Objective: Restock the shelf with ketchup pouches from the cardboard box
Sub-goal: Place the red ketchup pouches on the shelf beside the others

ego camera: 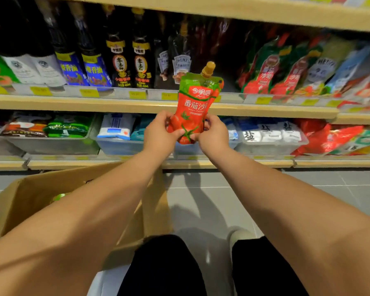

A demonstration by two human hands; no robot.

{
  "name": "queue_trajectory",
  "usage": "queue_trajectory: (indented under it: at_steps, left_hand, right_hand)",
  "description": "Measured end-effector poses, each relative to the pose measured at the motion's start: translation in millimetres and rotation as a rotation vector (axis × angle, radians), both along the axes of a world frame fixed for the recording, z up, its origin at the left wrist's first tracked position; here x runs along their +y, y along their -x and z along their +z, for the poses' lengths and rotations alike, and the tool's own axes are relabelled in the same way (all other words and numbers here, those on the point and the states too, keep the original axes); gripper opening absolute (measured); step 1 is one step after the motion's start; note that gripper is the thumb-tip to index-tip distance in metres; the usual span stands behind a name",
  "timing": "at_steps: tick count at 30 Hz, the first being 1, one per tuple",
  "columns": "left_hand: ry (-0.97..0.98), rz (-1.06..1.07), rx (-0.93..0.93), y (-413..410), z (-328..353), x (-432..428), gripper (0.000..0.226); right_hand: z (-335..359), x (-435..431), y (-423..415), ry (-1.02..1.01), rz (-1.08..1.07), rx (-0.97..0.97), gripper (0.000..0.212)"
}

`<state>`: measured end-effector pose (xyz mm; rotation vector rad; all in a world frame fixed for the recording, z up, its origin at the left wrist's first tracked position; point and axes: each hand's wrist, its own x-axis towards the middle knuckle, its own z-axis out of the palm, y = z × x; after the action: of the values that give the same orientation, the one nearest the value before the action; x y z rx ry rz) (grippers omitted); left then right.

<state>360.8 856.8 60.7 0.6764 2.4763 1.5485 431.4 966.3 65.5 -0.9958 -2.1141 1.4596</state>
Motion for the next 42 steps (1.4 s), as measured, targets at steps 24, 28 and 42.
queue_trajectory:
  at_steps: [24, 28, 42]
  left_hand:
    - [0.044, 0.300, 0.230, 70, 7, 216, 0.024]
    - [0.058, 0.334, 0.229, 76, 3, 220, 0.032]
    - [0.351, 0.226, 0.370, 78, 1, 222, 0.029]
  right_hand:
    - [3, 211, 82, -0.435, 0.110, 0.041, 0.010]
    - [2, 220, 94, -0.460, 0.176, -0.097, 0.020]
    - [10, 228, 100, -0.396, 0.280, -0.081, 0.015]
